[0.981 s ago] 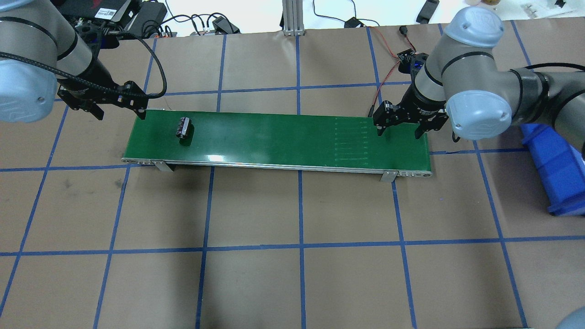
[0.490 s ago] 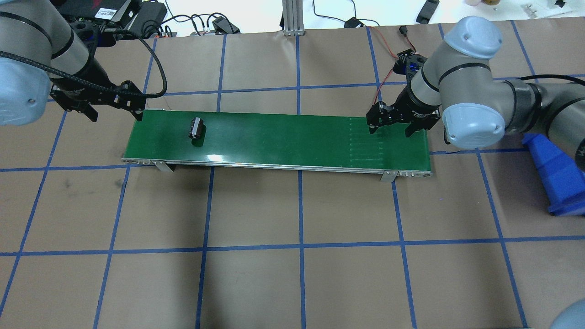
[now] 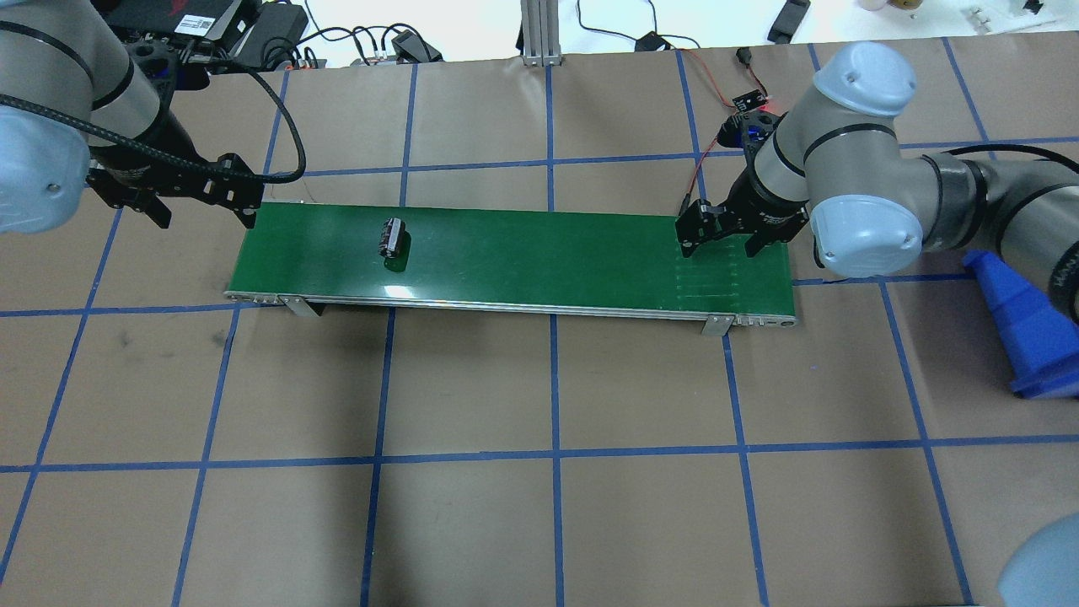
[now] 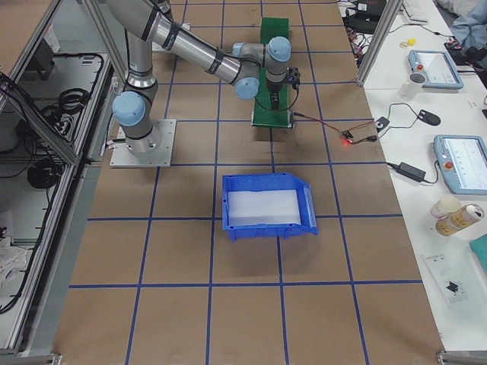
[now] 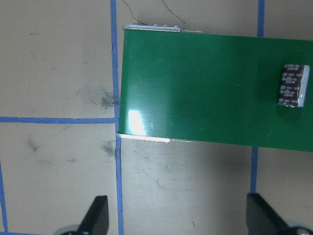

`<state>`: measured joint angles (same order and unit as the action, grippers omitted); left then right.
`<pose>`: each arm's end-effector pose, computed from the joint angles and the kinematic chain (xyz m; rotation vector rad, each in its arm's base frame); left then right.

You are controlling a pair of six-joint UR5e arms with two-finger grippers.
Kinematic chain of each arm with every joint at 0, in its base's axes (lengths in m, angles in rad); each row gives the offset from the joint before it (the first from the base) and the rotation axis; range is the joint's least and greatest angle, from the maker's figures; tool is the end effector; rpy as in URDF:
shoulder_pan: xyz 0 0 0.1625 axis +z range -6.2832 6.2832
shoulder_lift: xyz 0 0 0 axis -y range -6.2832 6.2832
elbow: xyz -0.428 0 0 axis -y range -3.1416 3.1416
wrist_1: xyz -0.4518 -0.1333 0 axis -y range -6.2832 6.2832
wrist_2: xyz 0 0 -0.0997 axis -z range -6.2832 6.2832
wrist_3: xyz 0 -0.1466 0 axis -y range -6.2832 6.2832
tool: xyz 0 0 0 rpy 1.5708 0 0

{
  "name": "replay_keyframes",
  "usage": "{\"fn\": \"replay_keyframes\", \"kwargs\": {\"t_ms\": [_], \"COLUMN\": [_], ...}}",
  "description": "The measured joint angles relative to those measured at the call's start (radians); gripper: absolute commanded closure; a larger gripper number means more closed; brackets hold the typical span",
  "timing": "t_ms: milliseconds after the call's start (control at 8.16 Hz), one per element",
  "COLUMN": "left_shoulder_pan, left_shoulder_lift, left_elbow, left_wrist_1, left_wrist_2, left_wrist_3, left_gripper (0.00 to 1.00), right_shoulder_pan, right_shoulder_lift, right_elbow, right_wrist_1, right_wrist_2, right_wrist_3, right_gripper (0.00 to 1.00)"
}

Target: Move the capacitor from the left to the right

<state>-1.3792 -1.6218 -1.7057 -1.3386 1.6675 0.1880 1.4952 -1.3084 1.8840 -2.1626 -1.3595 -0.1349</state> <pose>-0.0080 -0.5844 0.3653 -0.0089 3.0376 -0.0413 0.1189 -0.6027 0.1882 -0.0895 2.9313 -0.0563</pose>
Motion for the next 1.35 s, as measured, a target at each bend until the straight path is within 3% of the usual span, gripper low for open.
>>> {"fn": "replay_keyframes", "kwargs": {"t_ms": [490,1348], "left_shoulder_pan": [-0.039,-0.068], "left_shoulder_lift": [-0.006,-0.019], "left_elbow": [0.001,0.000], "left_wrist_1": [-0.003,0.010], "left_wrist_2": [-0.094,-0.108], "left_wrist_3": [-0.079,-0.126], "left_gripper": [0.00,0.00], "right_shoulder_pan": [-0.001,-0.001], "right_shoulder_lift": [0.005,0.009], "right_elbow": [-0.001,0.000], "right_wrist_1": [0.020,0.023], "right_wrist_2": [-0.002,0.005], "right_wrist_3": [-0.005,-0.006], "right_gripper": [0.00,0.00]}}
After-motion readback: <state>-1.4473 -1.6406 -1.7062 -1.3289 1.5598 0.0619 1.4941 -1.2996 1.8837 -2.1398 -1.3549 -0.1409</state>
